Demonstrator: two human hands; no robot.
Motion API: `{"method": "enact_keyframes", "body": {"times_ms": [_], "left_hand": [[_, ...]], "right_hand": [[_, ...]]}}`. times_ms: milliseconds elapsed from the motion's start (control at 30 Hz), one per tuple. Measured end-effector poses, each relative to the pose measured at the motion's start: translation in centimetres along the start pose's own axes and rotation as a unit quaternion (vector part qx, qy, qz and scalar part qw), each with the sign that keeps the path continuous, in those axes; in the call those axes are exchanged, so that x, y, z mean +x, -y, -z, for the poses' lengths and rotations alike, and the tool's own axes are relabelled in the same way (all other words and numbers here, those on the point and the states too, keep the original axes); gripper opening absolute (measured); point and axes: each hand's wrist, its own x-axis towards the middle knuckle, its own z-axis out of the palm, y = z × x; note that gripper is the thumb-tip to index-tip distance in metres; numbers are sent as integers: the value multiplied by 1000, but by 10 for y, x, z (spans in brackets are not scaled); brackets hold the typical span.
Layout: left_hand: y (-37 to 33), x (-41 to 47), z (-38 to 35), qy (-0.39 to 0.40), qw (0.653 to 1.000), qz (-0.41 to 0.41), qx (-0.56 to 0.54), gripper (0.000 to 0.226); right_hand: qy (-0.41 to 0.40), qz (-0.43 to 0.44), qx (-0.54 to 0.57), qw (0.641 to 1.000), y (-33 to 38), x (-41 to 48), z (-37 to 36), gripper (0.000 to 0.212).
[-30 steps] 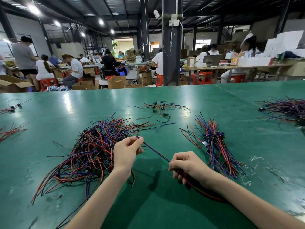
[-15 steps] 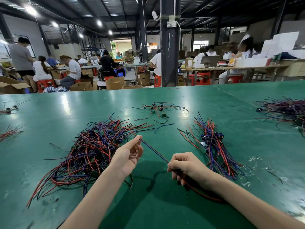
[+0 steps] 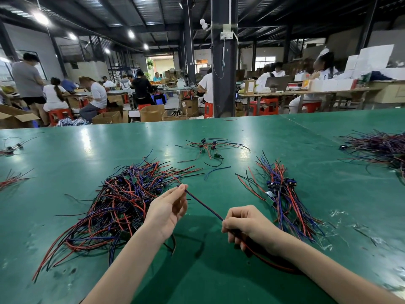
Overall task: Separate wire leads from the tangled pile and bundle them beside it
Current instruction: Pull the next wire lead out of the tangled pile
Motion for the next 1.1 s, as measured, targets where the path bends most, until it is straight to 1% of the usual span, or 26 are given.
{"method": "enact_keyframes", "body": {"times_ms": [67, 167, 267, 333, 367, 433, 500, 600, 633, 667, 700, 733, 767, 800, 833, 900, 967, 1033, 1100], "left_hand": [[0, 0, 0, -2, 1000, 24, -15, 12], [-1, -1, -2, 9, 991, 97, -96, 24], [-2, -5, -5, 43, 975, 136, -168, 15], [-3, -6, -7, 52, 974, 135, -175, 13], [-3, -6, -7, 43, 977, 128, -166, 14], [-2, -4, -6, 9, 989, 89, -118, 14], [1, 0, -4, -20, 999, 11, -40, 8], [7, 3, 0, -51, 992, -94, 67, 3], [9, 4, 1, -62, 981, -139, 120, 5], [11, 5, 3, -75, 960, -193, 187, 10], [12, 5, 4, -81, 933, -244, 253, 14], [12, 5, 4, -84, 906, -283, 305, 16], [12, 5, 4, -85, 889, -303, 333, 16], [12, 5, 5, -87, 888, -303, 334, 14], [12, 6, 5, -87, 904, -281, 309, 13], [10, 7, 5, -82, 954, -196, 210, 6], [7, 7, 4, -67, 987, -99, 110, 1], [5, 6, 3, -57, 997, -36, 45, 3], [4, 6, 2, -52, 998, -11, 17, 3]], "right_hand": [[1, 1, 0, 1000, -1, 0, 0, 18], [2, 0, -2, 1000, 0, 1, -1, 10], [0, -3, 0, 1000, 0, 1, -1, 11], [2, -2, 5, 1000, -1, 1, -1, 10], [3, -1, 8, 1000, -2, 1, -1, 9], [5, 4, 9, 1000, -4, 1, 0, 15], [6, 6, 7, 1000, -5, 1, 1, 21], [11, 5, 8, 1000, -4, 1, 0, 21], [14, 4, 7, 1000, -3, 1, 0, 19], [16, 3, 4, 1000, -2, 1, 0, 15], [17, 2, 0, 1000, -1, 0, 0, 11], [18, 1, -2, 1000, -1, 0, 0, 8], [17, 0, -3, 1000, -1, 0, 0, 8], [16, -1, 0, 1000, -1, 0, -1, 8], [15, -1, 3, 1000, -1, 0, 0, 9], [15, 0, 7, 1000, -2, 1, 0, 9], [15, 1, 7, 1000, -2, 2, 1, 8], [16, 2, 6, 1000, -2, 2, 1, 8], [16, 2, 7, 1000, -3, 3, 2, 8]]}}
